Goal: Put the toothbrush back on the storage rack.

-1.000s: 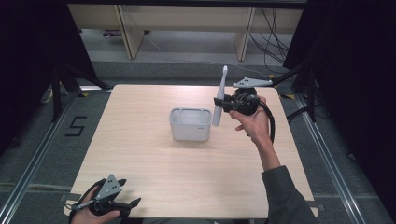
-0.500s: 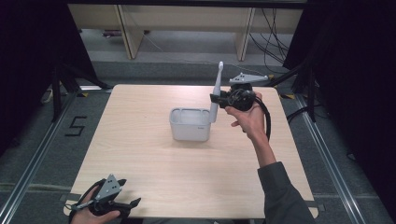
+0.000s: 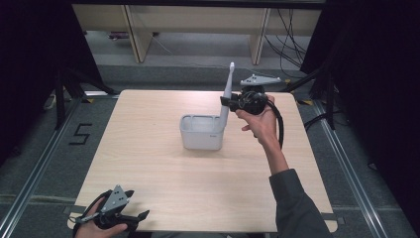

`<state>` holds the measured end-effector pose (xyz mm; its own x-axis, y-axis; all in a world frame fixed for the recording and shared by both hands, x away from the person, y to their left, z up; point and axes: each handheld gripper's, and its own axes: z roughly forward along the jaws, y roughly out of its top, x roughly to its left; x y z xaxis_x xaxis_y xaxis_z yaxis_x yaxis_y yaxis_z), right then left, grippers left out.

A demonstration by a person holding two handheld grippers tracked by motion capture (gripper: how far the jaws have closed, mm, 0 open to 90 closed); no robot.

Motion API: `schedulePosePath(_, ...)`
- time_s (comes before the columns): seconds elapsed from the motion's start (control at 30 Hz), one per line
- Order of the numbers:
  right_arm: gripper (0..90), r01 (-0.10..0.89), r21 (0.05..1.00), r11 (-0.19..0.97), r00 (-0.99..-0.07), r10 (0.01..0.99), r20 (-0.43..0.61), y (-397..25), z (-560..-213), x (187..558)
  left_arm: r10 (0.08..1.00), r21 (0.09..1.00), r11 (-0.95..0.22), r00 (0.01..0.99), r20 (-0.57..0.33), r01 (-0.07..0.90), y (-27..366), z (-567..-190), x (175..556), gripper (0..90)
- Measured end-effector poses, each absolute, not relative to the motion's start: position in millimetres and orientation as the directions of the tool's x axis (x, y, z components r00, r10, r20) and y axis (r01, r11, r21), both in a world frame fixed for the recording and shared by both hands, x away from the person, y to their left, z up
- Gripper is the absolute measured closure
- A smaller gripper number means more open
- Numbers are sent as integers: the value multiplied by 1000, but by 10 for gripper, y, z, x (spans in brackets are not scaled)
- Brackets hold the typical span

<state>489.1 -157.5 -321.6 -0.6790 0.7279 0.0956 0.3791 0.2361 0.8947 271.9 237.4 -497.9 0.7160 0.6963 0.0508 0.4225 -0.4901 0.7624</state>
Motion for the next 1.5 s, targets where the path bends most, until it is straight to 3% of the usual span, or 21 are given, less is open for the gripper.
schedulePosePath(1.5, 671, 369, 889, 270, -669, 742, 52, -1390, -3427, 5142, 686, 763, -494, 726, 48, 416, 2379, -4973, 2721, 154)
